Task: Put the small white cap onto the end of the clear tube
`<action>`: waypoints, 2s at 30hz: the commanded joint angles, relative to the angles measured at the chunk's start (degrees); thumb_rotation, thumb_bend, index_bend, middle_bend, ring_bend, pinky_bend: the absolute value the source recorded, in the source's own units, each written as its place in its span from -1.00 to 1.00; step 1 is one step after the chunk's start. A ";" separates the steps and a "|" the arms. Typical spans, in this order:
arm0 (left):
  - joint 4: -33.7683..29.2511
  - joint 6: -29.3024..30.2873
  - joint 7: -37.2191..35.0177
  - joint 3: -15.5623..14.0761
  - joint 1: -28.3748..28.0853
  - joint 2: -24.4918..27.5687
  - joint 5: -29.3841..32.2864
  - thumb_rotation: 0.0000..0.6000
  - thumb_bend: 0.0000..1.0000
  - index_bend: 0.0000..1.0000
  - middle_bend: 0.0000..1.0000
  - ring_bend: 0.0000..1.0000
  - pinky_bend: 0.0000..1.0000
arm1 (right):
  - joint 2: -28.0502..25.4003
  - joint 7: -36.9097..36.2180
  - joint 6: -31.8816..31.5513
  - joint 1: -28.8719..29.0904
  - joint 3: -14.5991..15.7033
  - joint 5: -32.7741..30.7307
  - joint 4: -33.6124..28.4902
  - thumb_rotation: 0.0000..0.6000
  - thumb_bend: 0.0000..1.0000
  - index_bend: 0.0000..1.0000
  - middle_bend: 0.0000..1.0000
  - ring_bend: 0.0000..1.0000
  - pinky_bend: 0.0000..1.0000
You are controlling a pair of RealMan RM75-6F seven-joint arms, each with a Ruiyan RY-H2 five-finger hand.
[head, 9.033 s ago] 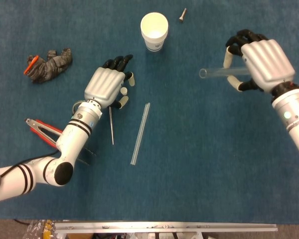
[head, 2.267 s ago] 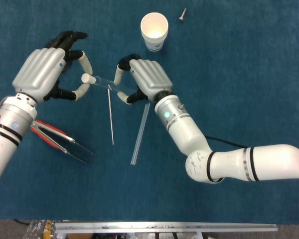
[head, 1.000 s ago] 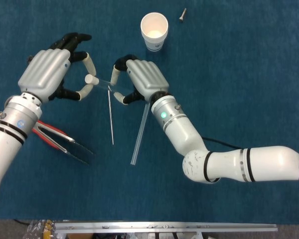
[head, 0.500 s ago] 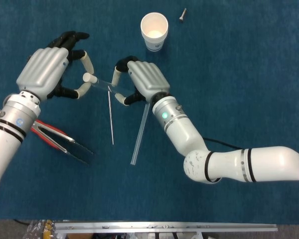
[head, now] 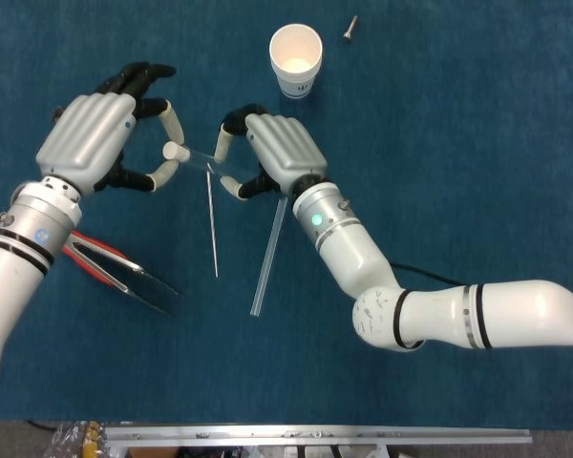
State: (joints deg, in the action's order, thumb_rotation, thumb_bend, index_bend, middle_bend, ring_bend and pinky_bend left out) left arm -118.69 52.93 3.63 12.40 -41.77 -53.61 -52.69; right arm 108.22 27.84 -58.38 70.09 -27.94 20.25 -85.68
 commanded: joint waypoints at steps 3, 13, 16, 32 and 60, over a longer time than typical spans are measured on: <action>-0.08 -0.02 -0.13 0.02 -0.02 -0.13 -0.01 1.00 -0.35 0.00 -0.82 -1.00 -0.96 | 0.28 -0.08 0.05 0.15 -0.12 0.13 0.14 1.00 -0.43 0.28 -0.40 -0.71 -0.45; 0.22 -0.22 -0.22 -0.22 0.02 -0.34 -0.13 1.00 -0.35 0.00 -0.82 -1.00 -0.96 | 0.71 -0.27 -0.01 0.37 -0.52 0.35 0.53 1.00 -0.43 0.28 -0.40 -0.71 -0.45; 0.27 -0.25 -0.23 -0.27 0.01 -0.52 -0.26 1.00 -0.35 0.00 -0.82 -1.00 -0.96 | 0.83 -0.26 0.01 0.48 -0.66 0.33 0.54 1.00 -0.43 0.28 -0.40 -0.71 -0.45; 0.30 -0.33 -1.16 -0.39 0.77 0.66 -1.78 1.00 -0.36 -0.49 -0.95 -1.00 -0.96 | -0.36 1.96 -0.51 0.55 0.05 -0.67 -0.23 1.00 -0.43 0.28 -0.40 -0.71 -0.45; 7.63 5.24 -5.48 -2.74 9.23 6.70 -13.81 1.00 -0.36 -0.73 -1.00 -1.00 -0.96 | -9.86 16.35 -3.29 0.59 10.00 -6.73 -8.56 1.00 -0.43 0.28 -0.40 -0.71 -0.45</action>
State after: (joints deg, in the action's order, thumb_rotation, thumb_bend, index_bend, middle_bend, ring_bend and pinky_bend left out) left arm -111.76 57.53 -2.07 10.00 -33.08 -46.73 -65.95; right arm 98.17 44.19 -61.77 70.83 -18.30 13.23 -94.61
